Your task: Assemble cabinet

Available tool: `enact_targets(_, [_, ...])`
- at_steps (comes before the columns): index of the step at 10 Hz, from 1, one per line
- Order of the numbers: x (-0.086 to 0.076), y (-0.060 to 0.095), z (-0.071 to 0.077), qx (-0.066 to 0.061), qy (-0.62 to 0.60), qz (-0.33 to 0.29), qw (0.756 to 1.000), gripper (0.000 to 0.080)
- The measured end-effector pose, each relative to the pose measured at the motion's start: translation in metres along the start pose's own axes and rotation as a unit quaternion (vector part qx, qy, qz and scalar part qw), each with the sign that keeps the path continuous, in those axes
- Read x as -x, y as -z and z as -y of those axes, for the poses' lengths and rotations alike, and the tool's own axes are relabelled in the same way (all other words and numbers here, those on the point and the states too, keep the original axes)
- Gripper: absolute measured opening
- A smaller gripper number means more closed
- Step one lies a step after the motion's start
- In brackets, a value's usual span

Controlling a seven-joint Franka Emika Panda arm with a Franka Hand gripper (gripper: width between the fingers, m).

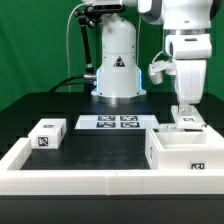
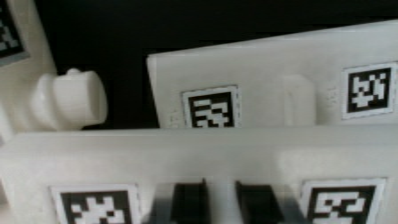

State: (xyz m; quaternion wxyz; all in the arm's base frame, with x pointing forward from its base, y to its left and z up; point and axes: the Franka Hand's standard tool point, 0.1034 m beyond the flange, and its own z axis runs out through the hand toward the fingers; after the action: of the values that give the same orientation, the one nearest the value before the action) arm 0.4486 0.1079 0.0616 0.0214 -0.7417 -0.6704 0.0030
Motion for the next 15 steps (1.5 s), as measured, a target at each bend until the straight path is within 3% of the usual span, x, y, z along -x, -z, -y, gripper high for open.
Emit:
enact_targets(9, [-0.001, -0.003, -0.004, -0.002, -0.002, -0.002, 1.000, 0.0074])
enact_targets(15, [-0.004, -0.006, -0.026, 0.006, -0.009, -0.011, 1.000, 0.0074])
